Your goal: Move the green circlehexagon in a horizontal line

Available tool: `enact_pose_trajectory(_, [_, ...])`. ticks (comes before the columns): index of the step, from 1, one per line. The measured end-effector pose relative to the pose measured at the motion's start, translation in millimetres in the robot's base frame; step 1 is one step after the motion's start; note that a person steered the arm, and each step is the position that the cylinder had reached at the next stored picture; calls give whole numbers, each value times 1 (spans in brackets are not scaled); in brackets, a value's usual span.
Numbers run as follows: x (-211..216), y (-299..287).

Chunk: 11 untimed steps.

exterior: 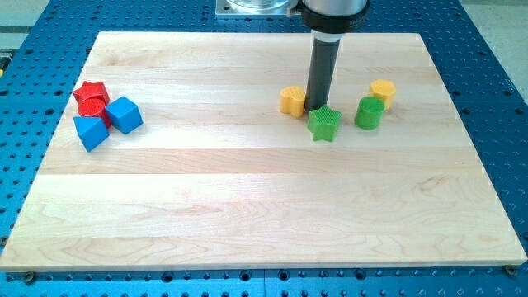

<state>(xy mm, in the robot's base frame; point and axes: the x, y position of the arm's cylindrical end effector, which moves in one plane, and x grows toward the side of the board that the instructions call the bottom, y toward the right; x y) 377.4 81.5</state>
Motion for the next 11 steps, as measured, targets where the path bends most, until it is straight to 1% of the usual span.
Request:
enact_pose_trajectory(1, [1, 83])
enact_pose_trajectory(2, [-7, 95])
enact_pose_trajectory(3, [-5, 119])
enact_pose_trajectory(4, [-3, 185])
enact_pose_trajectory(5, [30, 181])
enact_pose_trajectory(6, [58, 154])
enact_pose_trajectory(7, [49, 150])
enact_pose_trajectory(8, [46, 163])
enact_pose_trajectory(9, [-4, 218])
enact_pose_trajectory(10, [-32, 217])
enact_pose_trajectory(11, [-32, 161])
